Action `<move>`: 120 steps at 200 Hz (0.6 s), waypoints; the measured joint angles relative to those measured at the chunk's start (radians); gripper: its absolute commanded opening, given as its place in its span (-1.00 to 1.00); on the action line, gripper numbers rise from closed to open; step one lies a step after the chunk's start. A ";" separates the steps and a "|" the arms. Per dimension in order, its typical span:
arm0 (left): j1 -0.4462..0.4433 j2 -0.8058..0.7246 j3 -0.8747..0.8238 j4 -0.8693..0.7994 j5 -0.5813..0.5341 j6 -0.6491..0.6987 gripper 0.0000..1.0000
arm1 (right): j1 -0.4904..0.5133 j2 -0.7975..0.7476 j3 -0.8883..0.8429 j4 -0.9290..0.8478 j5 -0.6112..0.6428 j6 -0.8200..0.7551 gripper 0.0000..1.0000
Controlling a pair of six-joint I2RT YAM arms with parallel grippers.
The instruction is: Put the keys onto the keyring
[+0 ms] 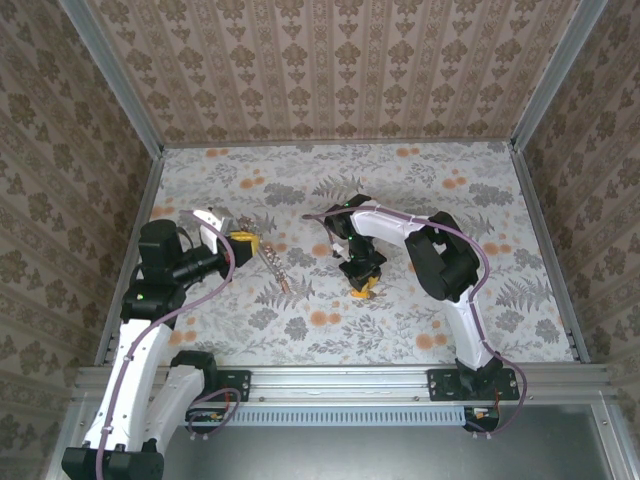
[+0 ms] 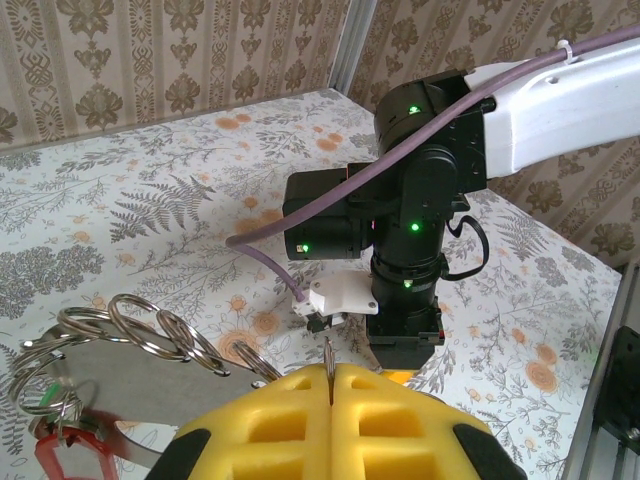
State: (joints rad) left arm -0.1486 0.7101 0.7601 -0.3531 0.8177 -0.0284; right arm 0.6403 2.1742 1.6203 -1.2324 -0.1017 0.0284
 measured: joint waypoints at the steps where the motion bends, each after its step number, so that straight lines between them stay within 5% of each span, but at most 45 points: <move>1: 0.000 0.000 0.000 0.000 0.000 0.000 -1.00 | 0.000 0.000 0.000 0.000 0.000 0.000 -0.59; 120: 0.000 -0.006 0.000 0.000 0.000 0.000 -1.00 | -0.001 0.000 -0.001 -0.002 0.016 0.000 -0.67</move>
State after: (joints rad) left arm -0.1486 0.7044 0.7601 -0.3531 0.8177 -0.0284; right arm 0.6395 2.1742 1.6196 -1.2346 -0.0853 0.0284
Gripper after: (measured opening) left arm 0.042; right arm 0.171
